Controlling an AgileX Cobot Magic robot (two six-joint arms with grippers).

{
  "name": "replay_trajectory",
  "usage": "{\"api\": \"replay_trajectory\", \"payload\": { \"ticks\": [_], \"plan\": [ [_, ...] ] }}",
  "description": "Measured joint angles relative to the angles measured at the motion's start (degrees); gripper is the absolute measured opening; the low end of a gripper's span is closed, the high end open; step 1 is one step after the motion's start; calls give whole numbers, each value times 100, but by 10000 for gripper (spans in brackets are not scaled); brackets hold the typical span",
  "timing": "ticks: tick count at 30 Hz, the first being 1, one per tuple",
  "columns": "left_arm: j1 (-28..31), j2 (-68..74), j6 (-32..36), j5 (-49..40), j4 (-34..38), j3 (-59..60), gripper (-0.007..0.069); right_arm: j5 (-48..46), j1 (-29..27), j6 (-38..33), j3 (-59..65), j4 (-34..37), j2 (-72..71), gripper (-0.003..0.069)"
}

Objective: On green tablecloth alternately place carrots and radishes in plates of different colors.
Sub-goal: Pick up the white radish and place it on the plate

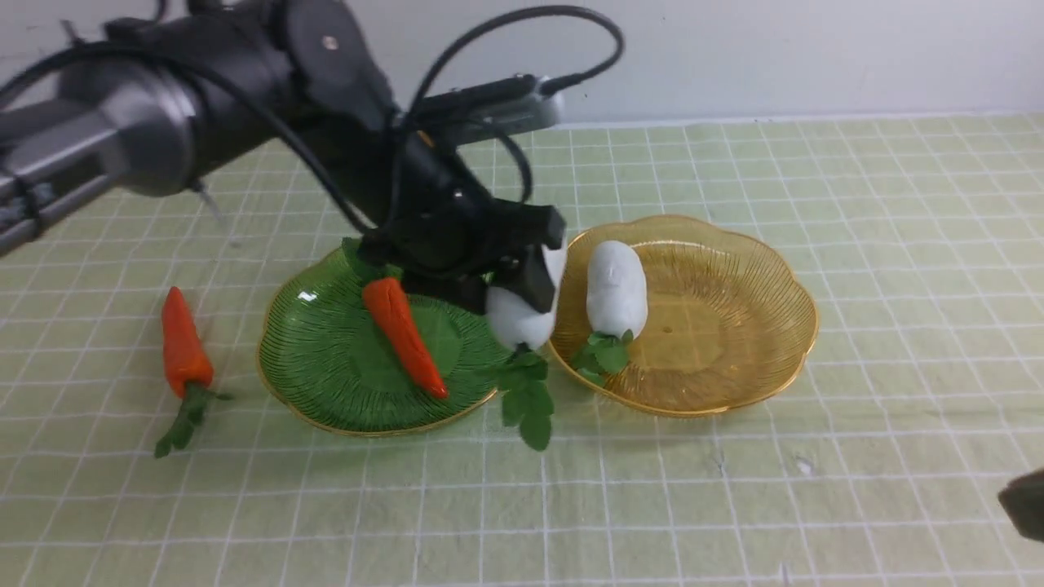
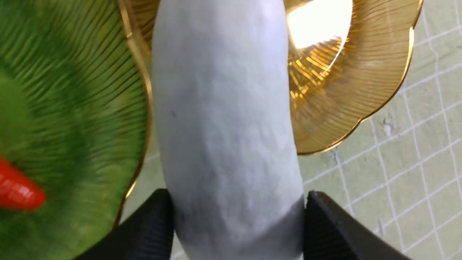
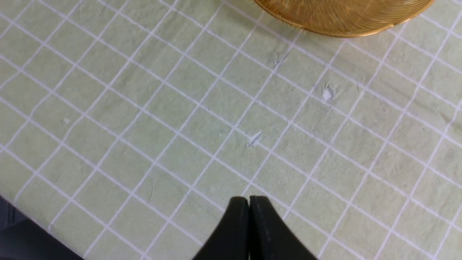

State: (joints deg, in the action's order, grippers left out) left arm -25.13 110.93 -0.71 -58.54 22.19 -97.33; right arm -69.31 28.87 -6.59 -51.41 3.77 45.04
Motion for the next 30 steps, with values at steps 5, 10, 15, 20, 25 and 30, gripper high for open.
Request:
{"api": "replay_trajectory", "payload": {
  "ticks": [5,10,15,20,25,30],
  "plan": [
    [-348,851,-13,3,30,-1036,412,174,0,0,450,-104,-370,-15],
    [-537,1502,-13,21,298,-1858,412,174,0,0,664,-203,-422,-15],
    [-596,1902,-13,50,515,-2238,414,174,0,0,711,-254,-422,-15],
    [-594,1994,-13,74,535,-2271,540,243,0,0,711,-269,-424,-15],
    [-529,1994,-13,66,540,-2417,666,283,0,0,711,-269,-424,-15],
    [-122,1989,-13,-396,547,-2965,661,284,0,0,711,-269,-424,-15]
  ]
}}
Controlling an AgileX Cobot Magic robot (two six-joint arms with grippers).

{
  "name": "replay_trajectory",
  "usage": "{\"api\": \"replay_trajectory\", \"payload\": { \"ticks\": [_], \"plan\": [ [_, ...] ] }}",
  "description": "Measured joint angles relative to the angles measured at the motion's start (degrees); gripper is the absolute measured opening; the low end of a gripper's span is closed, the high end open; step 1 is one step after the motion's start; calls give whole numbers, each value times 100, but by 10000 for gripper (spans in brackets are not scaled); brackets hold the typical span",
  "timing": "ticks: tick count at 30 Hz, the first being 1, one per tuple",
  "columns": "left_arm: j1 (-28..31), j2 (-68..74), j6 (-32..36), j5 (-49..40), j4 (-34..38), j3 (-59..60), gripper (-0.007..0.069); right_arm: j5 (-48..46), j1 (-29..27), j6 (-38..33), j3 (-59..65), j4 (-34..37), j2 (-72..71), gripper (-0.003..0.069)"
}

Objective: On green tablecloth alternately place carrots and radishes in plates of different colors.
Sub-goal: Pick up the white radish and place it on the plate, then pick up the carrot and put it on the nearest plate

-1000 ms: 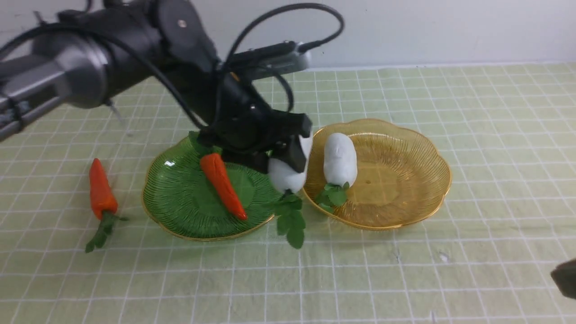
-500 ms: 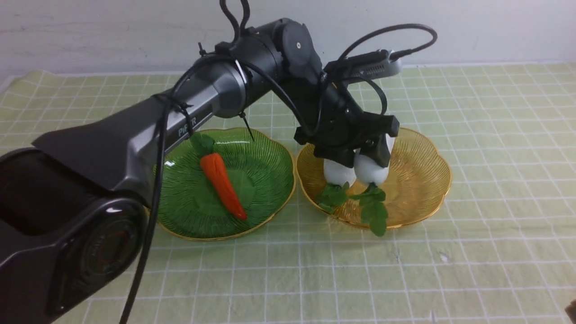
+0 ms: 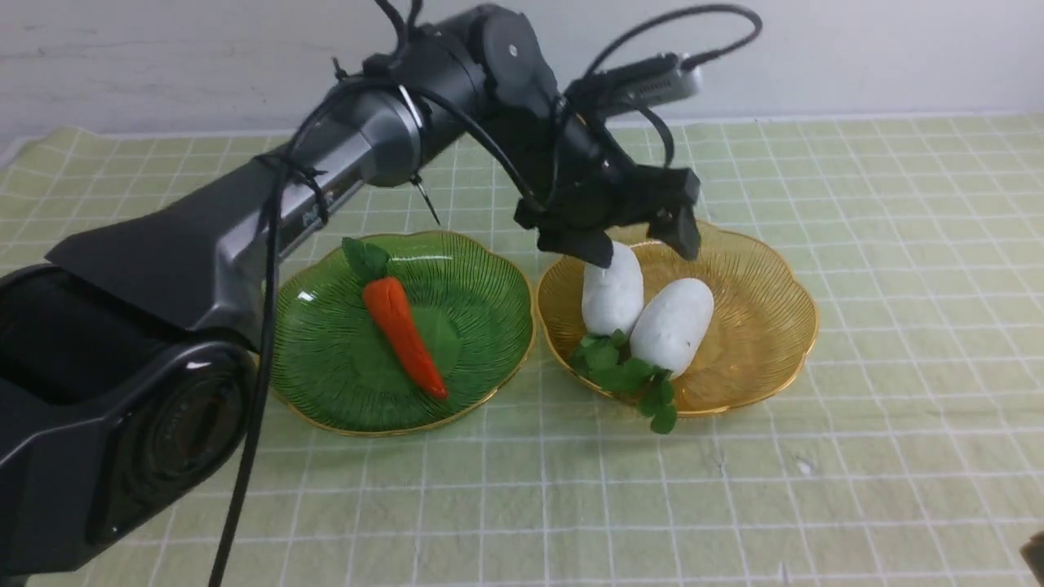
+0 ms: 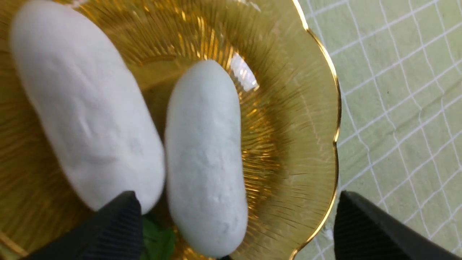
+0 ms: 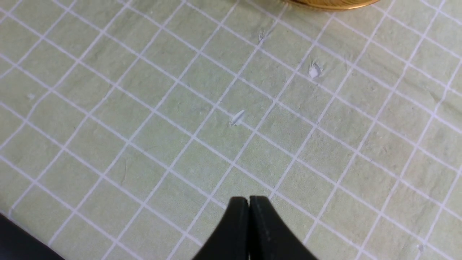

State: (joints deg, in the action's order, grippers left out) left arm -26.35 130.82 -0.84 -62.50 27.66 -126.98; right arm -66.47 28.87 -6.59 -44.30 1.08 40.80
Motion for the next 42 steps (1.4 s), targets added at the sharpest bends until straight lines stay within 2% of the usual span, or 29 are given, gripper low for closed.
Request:
{"api": "replay_trajectory", "payload": {
  "ticks": [4,5,6,9,12,17,20,22,27,39,42],
  "plan": [
    [726,-66,0,-710,-263,-676,611,0,0,0,0,0,0,-15],
    [899,-90,0,-755,-395,-774,598,5,0,0,0,0,0,-15],
    [1329,-167,-27,-792,-700,-874,570,18,0,0,11,0,0,-15],
    [1747,-194,-157,-807,-937,-902,547,18,0,0,23,0,0,-15],
    [2349,-201,-441,-825,-1121,-757,526,37,0,0,23,0,0,-15],
    [2954,-507,-571,-825,-1164,65,526,37,0,0,23,-19,0,-15],
    [3121,-736,-570,-825,-1493,645,525,51,0,0,23,-38,0,-15],
    [3217,-814,-667,-825,-2055,1058,519,133,0,0,23,-42,0,-15],
    [3306,-592,-949,-825,-2702,1451,519,301,0,0,23,-42,0,-15],
    [3301,189,-1012,-786,-2972,1487,512,334,0,0,23,-42,5,-15],
    [3301,283,-1012,-781,-2971,1487,442,334,0,0,23,-42,5,-15]
  ]
}}
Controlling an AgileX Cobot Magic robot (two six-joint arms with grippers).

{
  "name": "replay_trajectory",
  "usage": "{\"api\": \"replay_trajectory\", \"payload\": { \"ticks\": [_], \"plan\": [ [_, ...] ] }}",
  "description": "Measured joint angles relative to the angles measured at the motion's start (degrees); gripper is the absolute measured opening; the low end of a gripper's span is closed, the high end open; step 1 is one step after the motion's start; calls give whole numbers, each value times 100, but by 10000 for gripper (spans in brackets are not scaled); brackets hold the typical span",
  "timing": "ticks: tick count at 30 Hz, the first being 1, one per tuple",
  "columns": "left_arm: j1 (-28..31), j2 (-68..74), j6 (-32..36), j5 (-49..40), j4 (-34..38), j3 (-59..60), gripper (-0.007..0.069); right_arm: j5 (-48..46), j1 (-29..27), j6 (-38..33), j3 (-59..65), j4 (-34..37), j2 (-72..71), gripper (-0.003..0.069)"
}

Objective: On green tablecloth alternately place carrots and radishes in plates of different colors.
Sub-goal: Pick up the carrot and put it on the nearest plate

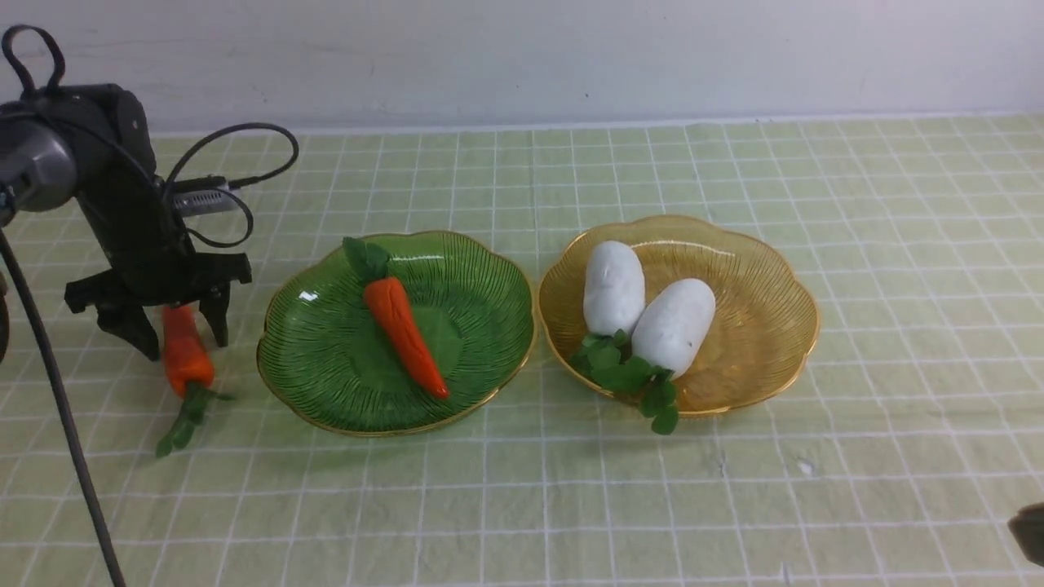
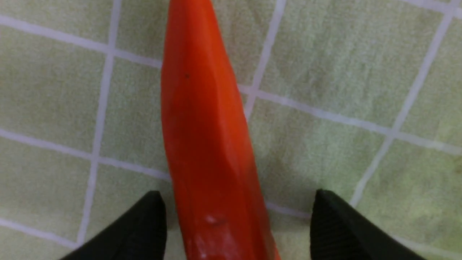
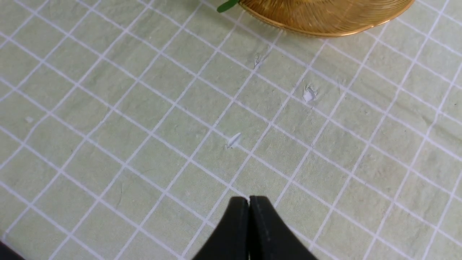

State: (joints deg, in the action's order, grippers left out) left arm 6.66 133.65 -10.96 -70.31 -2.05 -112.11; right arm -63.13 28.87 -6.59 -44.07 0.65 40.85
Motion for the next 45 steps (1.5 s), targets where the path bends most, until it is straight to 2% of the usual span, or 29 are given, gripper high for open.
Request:
{"api": "replay_trajectory", "payload": {
  "ticks": [2,5,7,12,16,19,25,28,31,33,37,45],
  "plan": [
    [0,0,32,0,5,0,400,0,0,0,0,0,0,-15],
    [0,-58,434,0,23,1,206,-13,0,0,0,0,0,-15],
    [0,-113,509,0,23,1,203,-13,0,0,0,0,0,-15],
    [-5,-748,709,0,205,1,213,-17,0,0,0,0,0,-15],
    [-96,-1279,741,0,883,1,213,-17,0,0,0,0,0,-15],
    [-412,-1350,811,-5,1156,-4,213,68,0,0,0,0,0,-15],
    [-928,-989,846,-12,1149,-4,216,368,0,0,6,-21,0,-15],
    [-1189,-827,796,-6,1067,1,298,262,0,53,6,-21,0,-15],
    [-1301,-822,709,-6,968,5,400,-359,0,168,6,-65,-51,-15],
    [-1312,-822,703,-6,969,5,431,-672,0,215,6,-127,-154,-15],
    [-1312,-822,688,-6,1025,5,456,-866,0,446,6,-358,-568,-15],
    [-1312,-1024,608,-6,1454,5,458,-964,0,1132,6,-870,-1855,-15]
  ]
}}
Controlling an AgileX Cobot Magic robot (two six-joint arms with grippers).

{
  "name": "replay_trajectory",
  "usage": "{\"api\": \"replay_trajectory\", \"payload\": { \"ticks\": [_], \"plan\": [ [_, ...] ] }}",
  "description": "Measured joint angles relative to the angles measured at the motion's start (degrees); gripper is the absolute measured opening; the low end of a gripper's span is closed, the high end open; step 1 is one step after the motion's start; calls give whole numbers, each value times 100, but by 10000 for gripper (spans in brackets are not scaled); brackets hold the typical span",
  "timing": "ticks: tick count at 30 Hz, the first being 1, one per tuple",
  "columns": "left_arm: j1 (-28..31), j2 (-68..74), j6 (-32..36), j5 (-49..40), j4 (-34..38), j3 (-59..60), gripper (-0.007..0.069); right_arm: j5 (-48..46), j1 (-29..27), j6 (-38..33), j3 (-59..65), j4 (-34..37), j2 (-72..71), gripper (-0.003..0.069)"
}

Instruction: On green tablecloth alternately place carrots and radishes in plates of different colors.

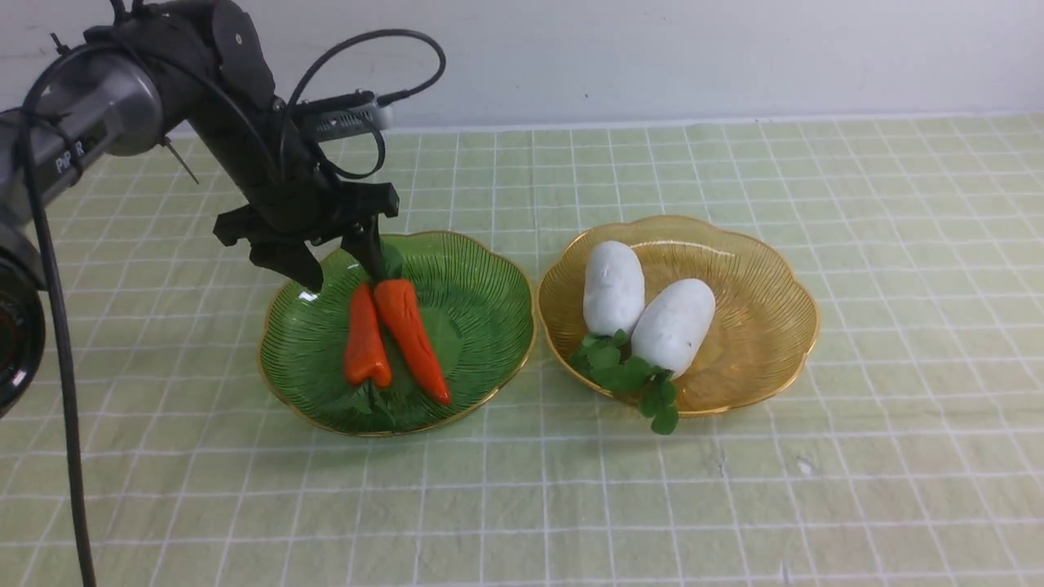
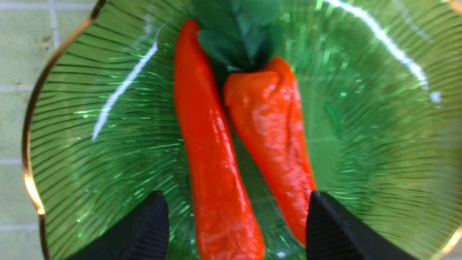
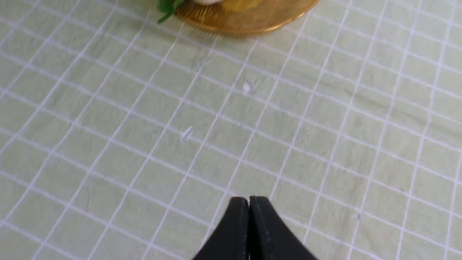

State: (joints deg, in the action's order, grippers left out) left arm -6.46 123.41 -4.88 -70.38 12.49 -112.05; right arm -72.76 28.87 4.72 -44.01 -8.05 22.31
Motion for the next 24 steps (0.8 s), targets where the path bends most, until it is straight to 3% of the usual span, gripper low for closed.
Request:
{"api": "replay_trajectory", "payload": {
  "ticks": [4,8,15,18,24],
  "plan": [
    [0,-309,103,0,39,0,458,112,0,464,76,-250,-610,-15],
    [0,-836,129,-23,52,0,458,963,0,793,664,-423,-1268,-15],
    [0,-1400,165,-44,61,0,437,3793,0,812,2098,-373,-1227,-15],
    [0,-1422,171,-72,61,0,323,4604,0,599,2274,-371,-1155,-15],
    [0,-1422,230,-96,62,0,59,4779,0,398,2280,-383,-1135,-15]
  ]
}}
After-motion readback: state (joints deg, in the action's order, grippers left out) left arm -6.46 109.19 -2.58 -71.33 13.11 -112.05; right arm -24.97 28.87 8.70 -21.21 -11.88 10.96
